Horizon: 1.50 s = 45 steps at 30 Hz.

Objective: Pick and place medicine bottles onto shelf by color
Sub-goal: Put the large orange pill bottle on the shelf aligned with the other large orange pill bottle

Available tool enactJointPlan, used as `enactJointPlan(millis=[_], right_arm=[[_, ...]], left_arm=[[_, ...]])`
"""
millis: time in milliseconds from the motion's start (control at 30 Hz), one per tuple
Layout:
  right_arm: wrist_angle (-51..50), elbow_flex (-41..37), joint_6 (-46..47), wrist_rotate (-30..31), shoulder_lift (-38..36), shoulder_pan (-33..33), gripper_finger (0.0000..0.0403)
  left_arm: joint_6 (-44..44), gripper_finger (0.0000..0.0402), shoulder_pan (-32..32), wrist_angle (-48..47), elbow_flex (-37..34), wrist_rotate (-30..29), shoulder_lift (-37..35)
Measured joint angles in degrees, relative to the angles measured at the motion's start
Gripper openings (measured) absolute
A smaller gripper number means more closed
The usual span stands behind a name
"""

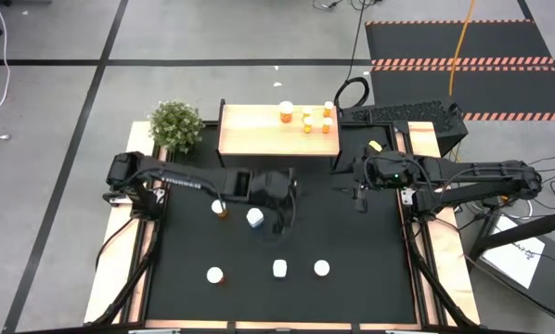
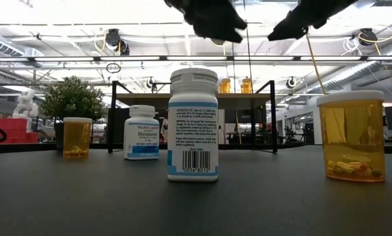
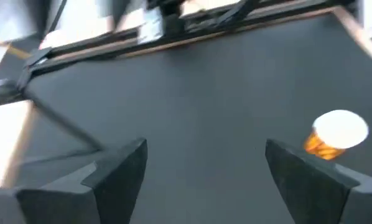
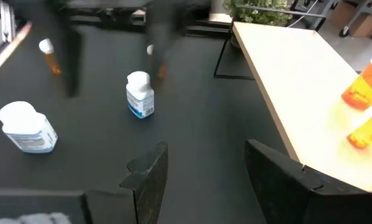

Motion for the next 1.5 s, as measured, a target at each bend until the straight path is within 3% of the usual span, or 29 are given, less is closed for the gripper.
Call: enactJointPlan(millis=[233, 467, 567, 767, 1100, 1500], right_arm=[[-2.07, 0.02, 2.9, -0.01, -2.88, 0.02, 0.0208], [-1.78, -0.45, 7.39, -1.08, -2.4, 2.31, 0.0208], [-0.83, -3.55, 12.44, -3.27, -1.79, 6.91, 0.0208], [9.46, -11.55, 21.3, -1.03, 0.89, 19.96, 0.0208], [14.34, -15.04, 35.53, 7.09, 12.15, 35.57, 0.0208], [27.9, -15.12, 42.07, 7.29, 32.71, 40.28, 0.0208]], left_arm=[[-2.96, 0.0328, -6.64, 14.41, -7.08, -0.13, 0.0], [-5.77, 0.0328, -10.24, 14.79, -8.11, -4.85, 0.0], [-5.82, 0.0328, -11.3, 13.05, -8.13, -6.57, 0.0], [-7.19, 0.0328, -12.93, 13.0, -8.13, -6.69, 0.0], [-9.11, 0.0328, -15.28, 14.89, -8.11, -8.27, 1.37], [-8.99, 0.0328, -16.02, 23.99, -8.13, -8.78, 8.19]])
